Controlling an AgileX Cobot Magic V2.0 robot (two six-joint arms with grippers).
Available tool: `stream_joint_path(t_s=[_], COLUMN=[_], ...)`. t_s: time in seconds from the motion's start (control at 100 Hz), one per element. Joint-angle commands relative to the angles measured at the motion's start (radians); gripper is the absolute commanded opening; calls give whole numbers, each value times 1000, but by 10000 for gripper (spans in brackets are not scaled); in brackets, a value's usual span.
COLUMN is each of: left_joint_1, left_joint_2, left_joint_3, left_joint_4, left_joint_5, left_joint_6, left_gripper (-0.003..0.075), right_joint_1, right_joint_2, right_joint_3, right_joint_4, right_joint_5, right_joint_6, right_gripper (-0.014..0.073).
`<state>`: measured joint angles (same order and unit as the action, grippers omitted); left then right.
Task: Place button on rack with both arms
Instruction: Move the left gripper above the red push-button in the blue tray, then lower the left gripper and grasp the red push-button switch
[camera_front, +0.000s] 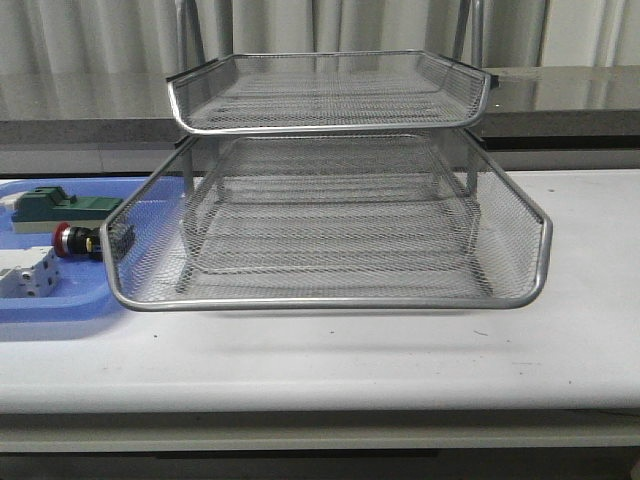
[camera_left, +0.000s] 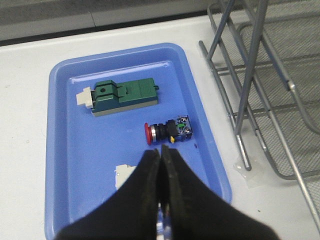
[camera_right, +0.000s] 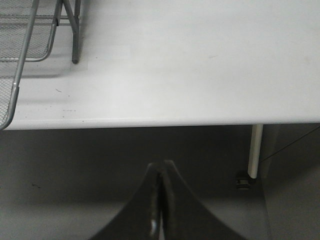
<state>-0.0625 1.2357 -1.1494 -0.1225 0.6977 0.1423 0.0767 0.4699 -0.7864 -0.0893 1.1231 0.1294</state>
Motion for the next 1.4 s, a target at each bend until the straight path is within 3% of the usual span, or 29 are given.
stream_joint_path(t_s=[0.0, 0.16, 0.23, 0.3, 0.45, 0.54, 0.86, 1.09, 1.39], left_joint_1=[-1, -1, -1, -1, -1, -1, -2, -2, -2], left_joint_2=[74, 217, 255, 275, 286, 286, 301, 406, 656], left_joint_3=[-96, -191, -216, -226, -226, -226, -232, -326, -559], left_joint_4=[-5, -5, -5, -5, -5, -5, -23, -39, -61], left_joint_5=[-27, 0, 16, 25, 27, 20, -12, 22, 251], left_joint_6=[49, 80, 104, 131, 138, 138, 163, 431, 696], left_gripper=[-20, -13, 41, 155, 518, 620, 619, 619, 619], right_joint_1=[1, 1, 1, 1, 1, 1, 1, 1, 1], right_joint_2=[8, 8, 8, 8, 8, 8, 8, 8, 8], right_joint_3=[-33, -33, -33, -33, -33, -33, -33, -33, -33], right_joint_4=[-18, -18, -18, -18, -18, -18, -18, -18, -18], right_joint_5=[-61, -61, -61, -61, -61, -61, -61, -60, -60], right_joint_6=[-1, -1, -1, -1, -1, -1, -1, -1, -1], right_gripper=[-68, -68, -68, -68, -68, -68, -68, -68, -68])
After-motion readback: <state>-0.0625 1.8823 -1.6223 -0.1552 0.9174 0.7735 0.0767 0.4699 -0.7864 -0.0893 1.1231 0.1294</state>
